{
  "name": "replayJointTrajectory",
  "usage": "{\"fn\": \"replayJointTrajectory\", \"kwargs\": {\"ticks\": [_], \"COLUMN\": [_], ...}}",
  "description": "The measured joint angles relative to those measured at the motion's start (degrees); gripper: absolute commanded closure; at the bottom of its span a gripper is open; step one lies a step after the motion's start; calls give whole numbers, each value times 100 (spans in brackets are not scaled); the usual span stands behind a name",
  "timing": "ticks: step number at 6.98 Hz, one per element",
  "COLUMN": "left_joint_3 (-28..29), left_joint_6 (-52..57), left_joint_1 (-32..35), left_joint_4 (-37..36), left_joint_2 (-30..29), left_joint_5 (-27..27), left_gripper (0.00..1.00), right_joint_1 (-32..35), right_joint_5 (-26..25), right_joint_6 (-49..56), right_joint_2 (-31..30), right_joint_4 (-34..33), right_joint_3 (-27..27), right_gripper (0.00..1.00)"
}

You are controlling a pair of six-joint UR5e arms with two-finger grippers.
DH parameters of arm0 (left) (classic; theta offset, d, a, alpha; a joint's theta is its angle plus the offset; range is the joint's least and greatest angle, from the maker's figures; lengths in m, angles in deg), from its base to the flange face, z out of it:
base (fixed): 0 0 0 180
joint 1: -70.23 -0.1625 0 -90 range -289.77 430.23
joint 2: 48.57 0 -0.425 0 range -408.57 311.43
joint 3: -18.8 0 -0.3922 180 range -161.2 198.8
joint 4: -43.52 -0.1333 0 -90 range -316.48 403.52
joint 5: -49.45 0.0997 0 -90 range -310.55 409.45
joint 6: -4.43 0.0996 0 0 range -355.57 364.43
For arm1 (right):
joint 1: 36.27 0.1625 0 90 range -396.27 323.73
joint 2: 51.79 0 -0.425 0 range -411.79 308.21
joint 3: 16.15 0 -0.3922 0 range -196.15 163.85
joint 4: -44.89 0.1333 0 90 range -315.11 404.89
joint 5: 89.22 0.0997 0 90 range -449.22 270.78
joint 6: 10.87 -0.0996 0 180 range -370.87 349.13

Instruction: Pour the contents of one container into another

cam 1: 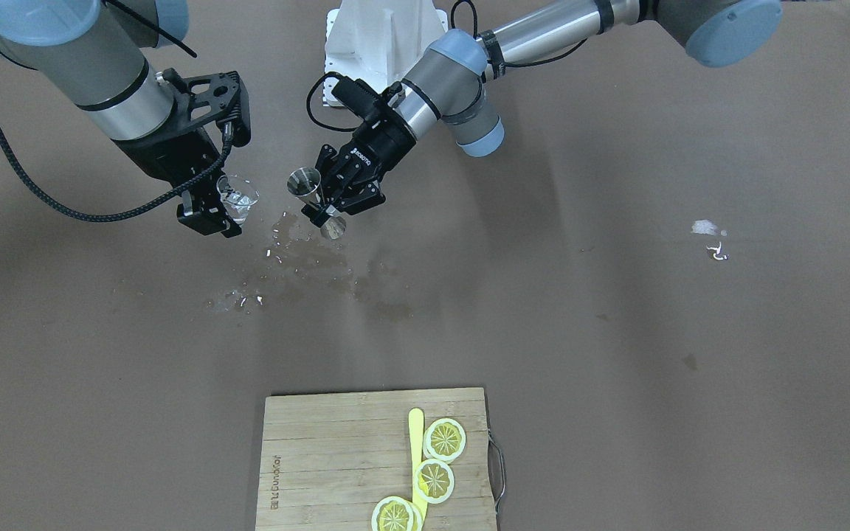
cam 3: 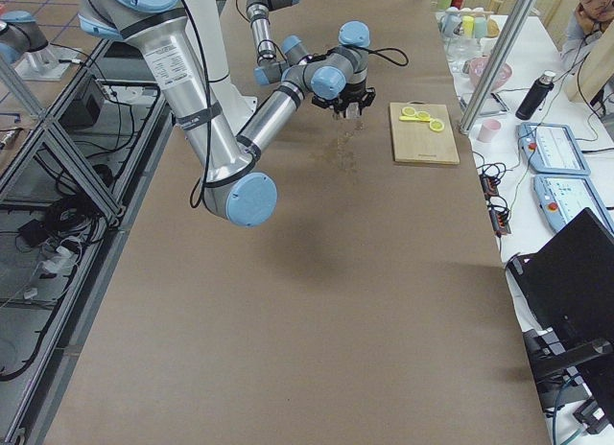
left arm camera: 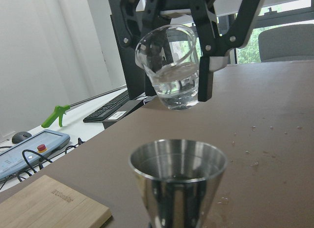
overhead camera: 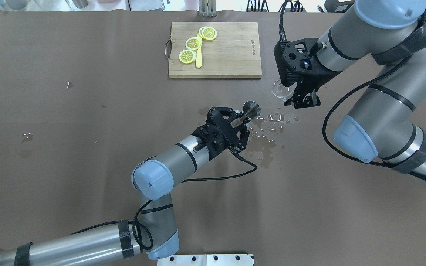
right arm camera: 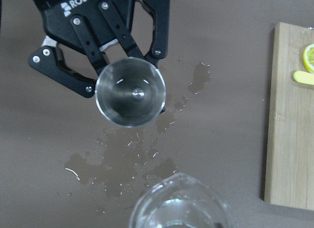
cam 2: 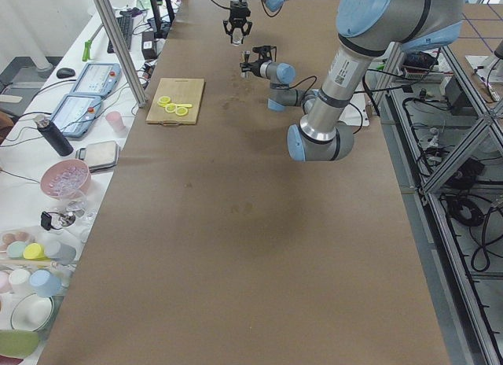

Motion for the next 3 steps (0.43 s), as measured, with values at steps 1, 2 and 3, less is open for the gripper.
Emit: {"fn": "replayJointTrajectory", "kwargs": {"ticks": [1, 2, 3], "left_joint_3": [-2, -3, -3], "left_joint_6": [0, 0, 0], "left_joint_1": [0, 0, 0], "left_joint_4": [0, 0, 0], "left_joint_2": [0, 0, 0], "left_joint_5": [0, 0, 0], "left_gripper": [100, 100, 100], "right_joint_1": [-54, -87, -107], "right_joint_5": [-1, -2, -2], "right_joint_6": [4, -1, -18], "right_joint_2": [7, 17, 40], "right_joint_4": [-229, -400, -517], "right_joint_3": [105, 192, 233], "right_gripper": [100, 100, 100]}}
